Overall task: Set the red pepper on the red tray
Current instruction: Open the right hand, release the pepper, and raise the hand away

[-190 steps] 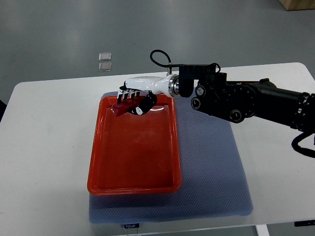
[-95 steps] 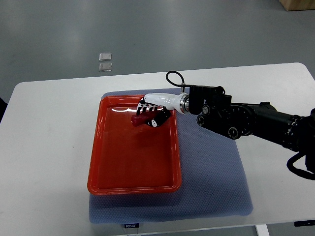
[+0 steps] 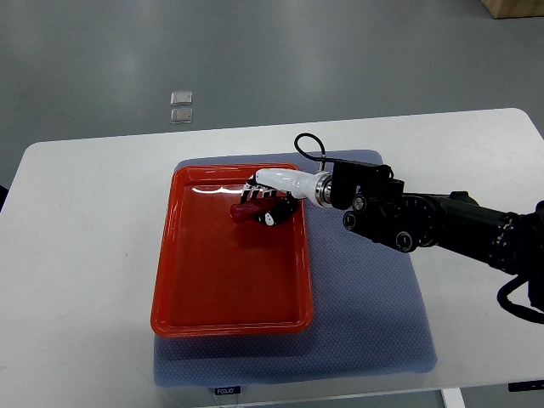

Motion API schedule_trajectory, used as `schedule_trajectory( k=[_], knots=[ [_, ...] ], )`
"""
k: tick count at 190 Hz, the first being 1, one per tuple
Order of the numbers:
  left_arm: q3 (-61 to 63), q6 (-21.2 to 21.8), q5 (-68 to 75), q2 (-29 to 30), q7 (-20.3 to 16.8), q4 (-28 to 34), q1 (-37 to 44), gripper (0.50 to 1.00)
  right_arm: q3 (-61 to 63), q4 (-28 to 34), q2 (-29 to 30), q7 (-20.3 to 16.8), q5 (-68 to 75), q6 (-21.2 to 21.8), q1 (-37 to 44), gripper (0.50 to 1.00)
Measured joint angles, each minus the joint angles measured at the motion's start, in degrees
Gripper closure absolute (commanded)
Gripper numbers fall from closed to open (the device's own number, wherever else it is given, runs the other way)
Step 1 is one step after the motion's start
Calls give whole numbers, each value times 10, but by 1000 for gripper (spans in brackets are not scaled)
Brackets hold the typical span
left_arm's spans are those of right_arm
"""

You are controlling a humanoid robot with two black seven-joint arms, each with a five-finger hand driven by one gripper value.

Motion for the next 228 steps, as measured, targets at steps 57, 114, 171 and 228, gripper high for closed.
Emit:
schedule_trajectory(
  k=[57, 114, 171, 228],
  knots=[
    [0, 0, 0, 0, 0, 1, 0, 500, 6, 5, 0, 1, 5, 0, 2, 812],
    [0, 0, 0, 0, 0, 2, 0, 500, 11, 15, 0, 5, 8, -7, 3, 787],
    [0, 0, 0, 0, 0, 2, 0, 500, 139, 16, 0, 9, 27, -14, 0, 748],
    [0, 0, 0, 0, 0, 3, 0, 500, 403, 16, 0, 16, 266, -10, -62, 673]
  ],
)
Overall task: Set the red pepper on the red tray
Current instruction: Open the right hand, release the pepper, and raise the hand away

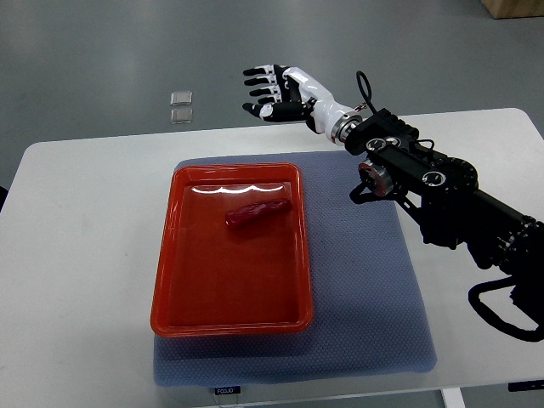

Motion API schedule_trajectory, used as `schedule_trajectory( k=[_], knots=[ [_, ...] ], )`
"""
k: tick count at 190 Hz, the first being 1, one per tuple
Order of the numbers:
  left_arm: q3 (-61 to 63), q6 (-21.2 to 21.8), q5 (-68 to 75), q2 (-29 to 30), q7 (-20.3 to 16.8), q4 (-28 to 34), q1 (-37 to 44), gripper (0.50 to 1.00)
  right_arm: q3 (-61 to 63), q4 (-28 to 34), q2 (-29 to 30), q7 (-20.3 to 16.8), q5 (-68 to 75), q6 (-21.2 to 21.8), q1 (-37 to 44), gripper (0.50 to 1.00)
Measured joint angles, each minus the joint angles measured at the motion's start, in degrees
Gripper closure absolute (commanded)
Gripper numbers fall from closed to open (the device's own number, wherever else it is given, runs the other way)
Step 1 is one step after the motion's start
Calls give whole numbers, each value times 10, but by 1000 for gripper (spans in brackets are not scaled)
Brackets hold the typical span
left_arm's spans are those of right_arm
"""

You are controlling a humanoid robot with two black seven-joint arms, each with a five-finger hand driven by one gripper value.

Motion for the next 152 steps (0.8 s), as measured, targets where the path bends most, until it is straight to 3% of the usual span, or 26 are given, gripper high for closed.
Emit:
schedule_trajectory(
  k=[23, 84, 152],
  knots=[
    [0, 0, 0, 0, 0, 0, 0, 500, 114, 0, 0, 2, 145, 11, -40, 603],
    [1, 0, 0, 0, 1, -2, 0, 500, 179, -17, 0, 2, 315, 129, -136, 589],
    [1, 0, 0, 0, 1, -1, 0, 500, 178, -19, 0, 2, 325, 139, -158, 589]
  ],
)
